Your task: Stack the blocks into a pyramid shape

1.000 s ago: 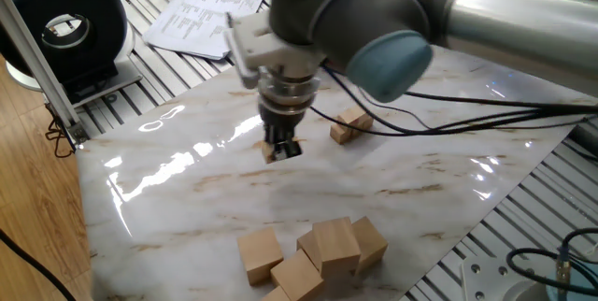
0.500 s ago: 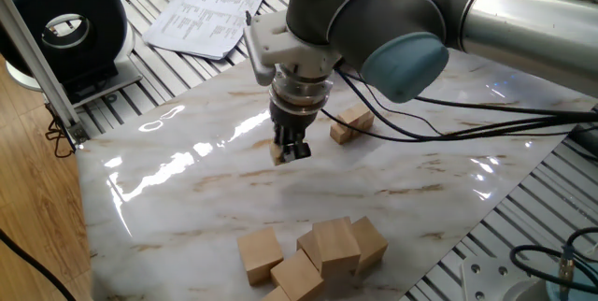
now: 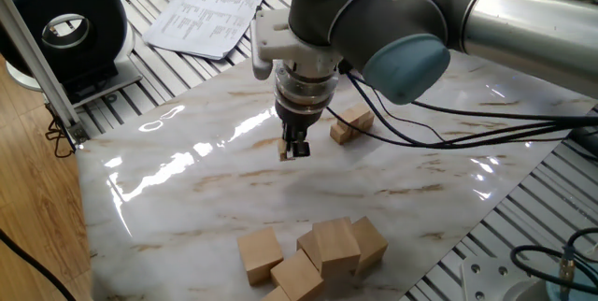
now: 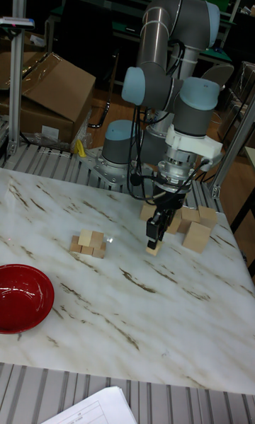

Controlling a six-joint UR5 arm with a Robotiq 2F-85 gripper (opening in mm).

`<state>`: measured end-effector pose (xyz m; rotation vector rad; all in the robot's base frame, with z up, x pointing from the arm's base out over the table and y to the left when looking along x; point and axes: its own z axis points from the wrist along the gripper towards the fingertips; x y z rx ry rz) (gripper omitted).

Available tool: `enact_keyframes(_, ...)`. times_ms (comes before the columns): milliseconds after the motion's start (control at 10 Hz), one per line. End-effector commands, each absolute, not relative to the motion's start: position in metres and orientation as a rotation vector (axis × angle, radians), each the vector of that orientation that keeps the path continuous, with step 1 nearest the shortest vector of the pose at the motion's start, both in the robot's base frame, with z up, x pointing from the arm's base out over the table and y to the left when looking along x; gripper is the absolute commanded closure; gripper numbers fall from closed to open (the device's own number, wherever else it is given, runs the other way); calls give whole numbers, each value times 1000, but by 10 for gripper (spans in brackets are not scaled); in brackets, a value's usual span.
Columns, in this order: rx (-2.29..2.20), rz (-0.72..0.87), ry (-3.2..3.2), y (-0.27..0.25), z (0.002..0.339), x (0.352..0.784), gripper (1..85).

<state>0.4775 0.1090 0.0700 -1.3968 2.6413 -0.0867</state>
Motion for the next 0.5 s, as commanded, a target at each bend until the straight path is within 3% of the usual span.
enact_keyframes(0, -1237, -158, 2692, 96, 73, 488, 847)
enact_keyframes(400, -1319, -127, 2687, 99, 71, 479, 847)
